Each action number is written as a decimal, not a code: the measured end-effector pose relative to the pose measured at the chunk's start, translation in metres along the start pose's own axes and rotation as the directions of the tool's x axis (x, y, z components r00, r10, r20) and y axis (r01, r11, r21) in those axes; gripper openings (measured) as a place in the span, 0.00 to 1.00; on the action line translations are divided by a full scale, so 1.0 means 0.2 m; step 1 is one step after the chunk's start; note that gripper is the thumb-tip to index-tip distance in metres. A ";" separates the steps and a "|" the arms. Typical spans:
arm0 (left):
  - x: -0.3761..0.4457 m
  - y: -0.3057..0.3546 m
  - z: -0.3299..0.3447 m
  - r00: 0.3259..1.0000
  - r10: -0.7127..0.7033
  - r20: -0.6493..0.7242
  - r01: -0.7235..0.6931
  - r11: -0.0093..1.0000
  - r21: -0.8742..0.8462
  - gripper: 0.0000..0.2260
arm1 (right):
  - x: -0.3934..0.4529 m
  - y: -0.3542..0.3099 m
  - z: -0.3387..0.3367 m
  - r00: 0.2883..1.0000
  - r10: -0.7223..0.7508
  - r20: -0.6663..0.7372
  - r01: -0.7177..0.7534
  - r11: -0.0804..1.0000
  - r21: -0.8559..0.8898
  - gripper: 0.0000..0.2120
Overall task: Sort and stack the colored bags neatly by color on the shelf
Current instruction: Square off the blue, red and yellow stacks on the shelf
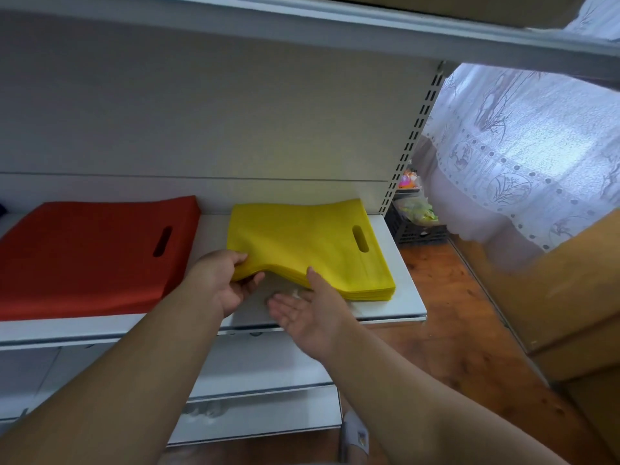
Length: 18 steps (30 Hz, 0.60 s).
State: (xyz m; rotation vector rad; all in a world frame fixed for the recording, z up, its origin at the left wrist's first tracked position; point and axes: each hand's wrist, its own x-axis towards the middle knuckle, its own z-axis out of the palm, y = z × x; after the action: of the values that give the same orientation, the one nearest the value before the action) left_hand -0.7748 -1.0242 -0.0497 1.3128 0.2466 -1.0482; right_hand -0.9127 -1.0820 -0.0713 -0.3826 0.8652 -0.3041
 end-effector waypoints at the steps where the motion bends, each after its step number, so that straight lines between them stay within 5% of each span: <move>1: 0.00 0.00 0.00 1.000 0.003 -0.004 -0.003 1.000 0.013 0.06 | 0.01 -0.04 -0.01 1.000 -0.014 0.006 0.013 0.994 0.111 0.33; 6: 0.06 -0.02 -0.07 0.997 0.031 -0.070 -0.027 0.998 0.056 0.06 | 0.06 -0.32 -0.14 0.956 -0.226 -0.185 0.275 0.911 0.308 0.23; 9: 0.06 -0.03 -0.10 0.997 0.041 -0.068 -0.040 0.999 0.021 0.07 | 0.05 -0.46 -0.30 0.908 -0.337 -0.249 0.364 0.929 0.071 0.24; 11: 0.05 -0.04 -0.13 0.996 0.091 -0.009 -0.090 0.994 0.055 0.09 | 0.02 -0.51 -0.41 0.892 -0.397 -0.214 0.329 0.898 -0.292 0.35; 14: 0.06 -0.07 -0.25 0.954 0.238 0.180 -0.287 0.899 0.332 0.33 | -0.03 -0.53 -0.54 0.892 -0.452 -0.028 0.263 0.567 -0.780 0.45; 18: 0.04 -0.12 -0.32 0.815 0.449 0.366 -0.551 0.409 0.727 0.33 | -0.06 -0.56 -0.56 0.835 -0.495 0.241 0.223 -0.096 -0.970 0.38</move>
State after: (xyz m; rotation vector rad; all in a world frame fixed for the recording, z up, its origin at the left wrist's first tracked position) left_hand -0.7626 -0.9692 -0.0897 1.9735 -0.8213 -0.6802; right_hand -1.0185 -1.1992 -0.0795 -2.1105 1.0575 -0.1702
